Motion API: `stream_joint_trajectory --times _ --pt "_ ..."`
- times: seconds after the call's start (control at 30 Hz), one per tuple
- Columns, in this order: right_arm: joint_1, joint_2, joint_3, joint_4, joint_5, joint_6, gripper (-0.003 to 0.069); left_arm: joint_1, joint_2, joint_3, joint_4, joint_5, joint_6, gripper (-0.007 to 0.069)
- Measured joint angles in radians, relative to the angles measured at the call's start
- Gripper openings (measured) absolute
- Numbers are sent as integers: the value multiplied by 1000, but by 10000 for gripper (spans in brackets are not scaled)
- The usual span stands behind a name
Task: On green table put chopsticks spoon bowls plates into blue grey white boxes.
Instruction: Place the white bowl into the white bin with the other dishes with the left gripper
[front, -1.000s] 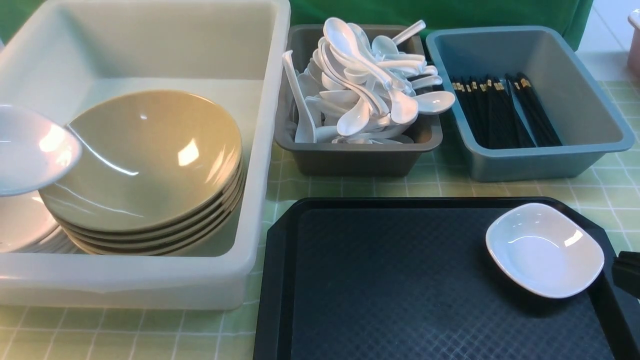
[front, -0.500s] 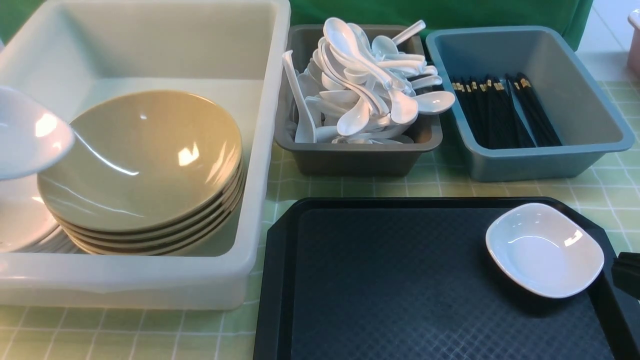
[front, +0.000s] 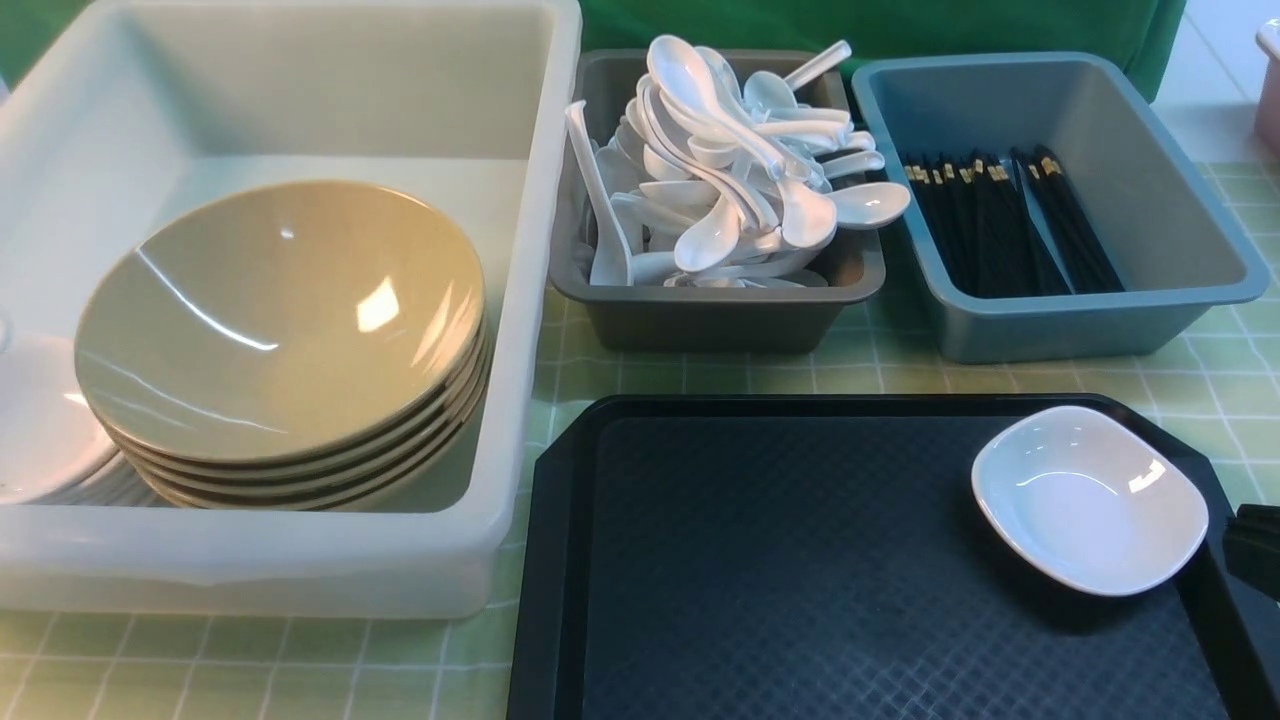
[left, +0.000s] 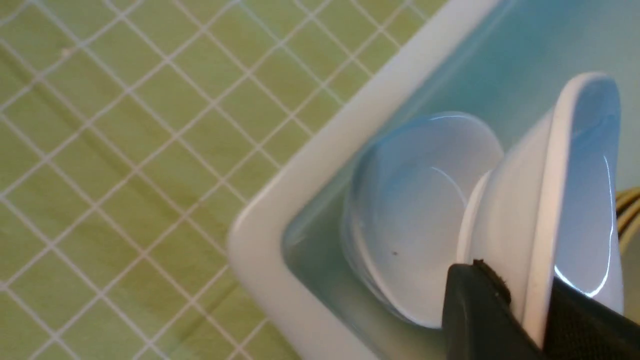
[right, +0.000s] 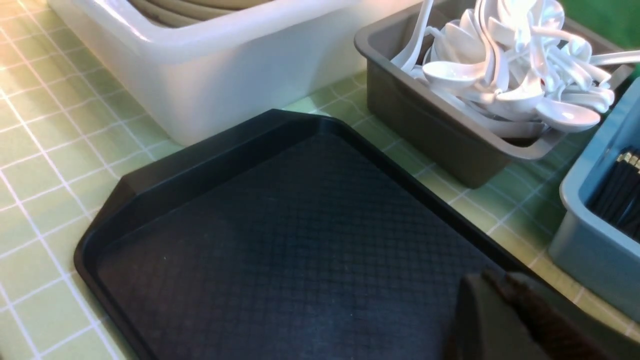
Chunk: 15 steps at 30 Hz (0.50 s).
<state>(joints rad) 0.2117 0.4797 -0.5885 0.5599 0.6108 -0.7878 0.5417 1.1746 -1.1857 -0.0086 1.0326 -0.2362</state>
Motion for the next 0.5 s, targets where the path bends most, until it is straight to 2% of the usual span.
stream_joint_trajectory --times 0.5 --pt "0 0 0 0 0 0 47 0 214 3 -48 -82 11 15"
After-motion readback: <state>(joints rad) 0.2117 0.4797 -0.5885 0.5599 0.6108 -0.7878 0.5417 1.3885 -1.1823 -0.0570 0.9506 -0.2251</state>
